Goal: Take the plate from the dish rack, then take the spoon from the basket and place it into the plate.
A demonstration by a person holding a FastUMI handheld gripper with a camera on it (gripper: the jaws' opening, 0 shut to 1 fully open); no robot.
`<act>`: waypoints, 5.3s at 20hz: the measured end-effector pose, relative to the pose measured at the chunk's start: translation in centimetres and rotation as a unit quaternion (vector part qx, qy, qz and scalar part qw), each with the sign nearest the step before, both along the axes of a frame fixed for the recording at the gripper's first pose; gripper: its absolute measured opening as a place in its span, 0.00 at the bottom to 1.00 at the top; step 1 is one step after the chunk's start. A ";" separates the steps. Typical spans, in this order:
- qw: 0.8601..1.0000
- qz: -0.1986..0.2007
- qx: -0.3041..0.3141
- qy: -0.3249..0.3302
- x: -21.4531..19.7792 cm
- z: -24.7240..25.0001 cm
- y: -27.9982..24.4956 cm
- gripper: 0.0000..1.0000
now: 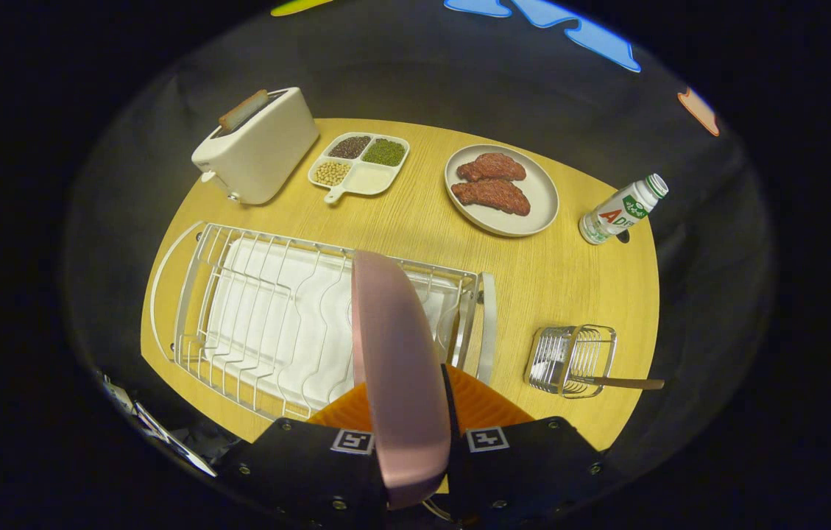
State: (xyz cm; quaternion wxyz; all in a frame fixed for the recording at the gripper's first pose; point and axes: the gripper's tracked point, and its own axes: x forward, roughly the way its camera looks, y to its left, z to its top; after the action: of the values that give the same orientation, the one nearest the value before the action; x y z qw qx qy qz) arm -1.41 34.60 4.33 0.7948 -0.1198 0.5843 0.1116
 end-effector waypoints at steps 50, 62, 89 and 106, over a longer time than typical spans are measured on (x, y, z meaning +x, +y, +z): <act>0.903 -0.176 0.376 0.110 -23.0 -13.7 -4.6 0.27; 0.920 -0.208 0.321 0.086 -22.7 -15.2 -11.4 0.54; 0.856 -0.335 0.286 -0.270 1.4 -1.3 -24.9 0.54; 0.860 -0.343 0.278 -0.256 4.3 -1.4 -24.7 0.03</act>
State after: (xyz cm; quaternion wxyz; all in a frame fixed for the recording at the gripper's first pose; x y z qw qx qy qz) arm 2.91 9.88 2.93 0.9046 0.2895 0.3096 -0.0447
